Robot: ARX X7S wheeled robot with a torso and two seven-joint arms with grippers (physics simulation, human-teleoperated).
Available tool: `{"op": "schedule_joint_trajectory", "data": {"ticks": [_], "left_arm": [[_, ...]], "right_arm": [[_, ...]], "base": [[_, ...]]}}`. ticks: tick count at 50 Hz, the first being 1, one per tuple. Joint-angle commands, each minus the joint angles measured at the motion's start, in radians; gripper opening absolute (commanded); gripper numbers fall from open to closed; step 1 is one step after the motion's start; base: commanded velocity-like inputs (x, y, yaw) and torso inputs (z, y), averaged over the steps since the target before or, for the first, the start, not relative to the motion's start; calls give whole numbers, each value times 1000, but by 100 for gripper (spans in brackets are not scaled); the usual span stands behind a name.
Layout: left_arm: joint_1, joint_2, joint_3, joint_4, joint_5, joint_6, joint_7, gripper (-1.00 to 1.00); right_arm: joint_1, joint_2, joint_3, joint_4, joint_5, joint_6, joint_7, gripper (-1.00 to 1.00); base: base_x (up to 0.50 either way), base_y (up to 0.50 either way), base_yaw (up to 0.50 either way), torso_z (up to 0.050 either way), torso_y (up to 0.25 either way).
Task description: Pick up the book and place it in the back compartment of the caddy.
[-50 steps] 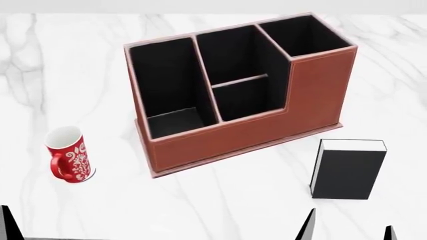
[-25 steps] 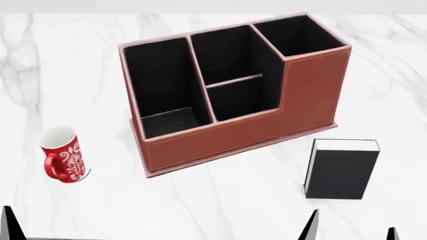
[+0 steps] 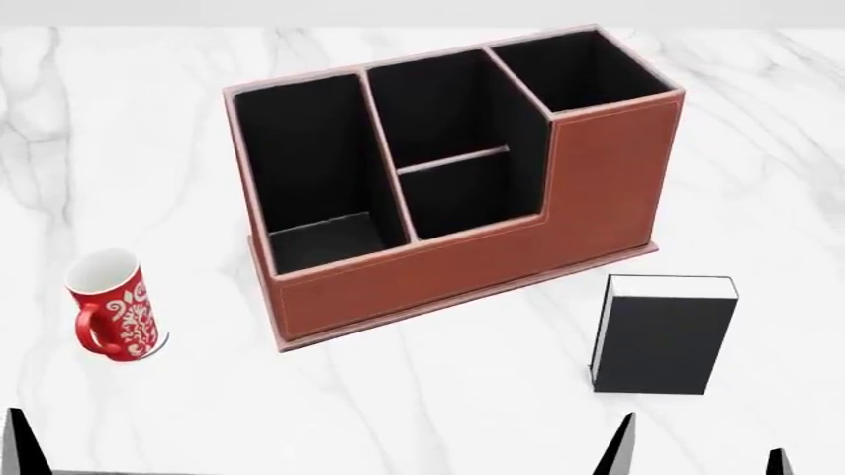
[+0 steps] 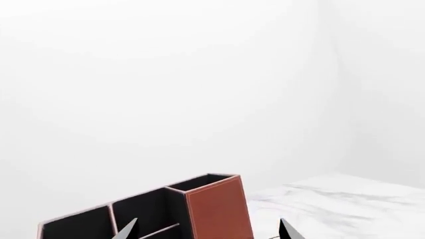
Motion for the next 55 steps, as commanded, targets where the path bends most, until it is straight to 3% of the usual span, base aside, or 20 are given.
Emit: {"op": "schedule_joint_trajectory", "data": {"ticks": [1, 55], "left_arm": [[-4, -5, 5, -7, 3, 3, -6, 100], [-7, -28, 32, -15, 5, 10, -29, 100]], "right_arm": [[0, 9, -3, -2, 19, 2, 2, 100], [-6, 25, -17, -6, 15, -29, 30, 100]], "base": [[0, -141, 0, 0, 0], [0, -113, 0, 0, 0]]}}
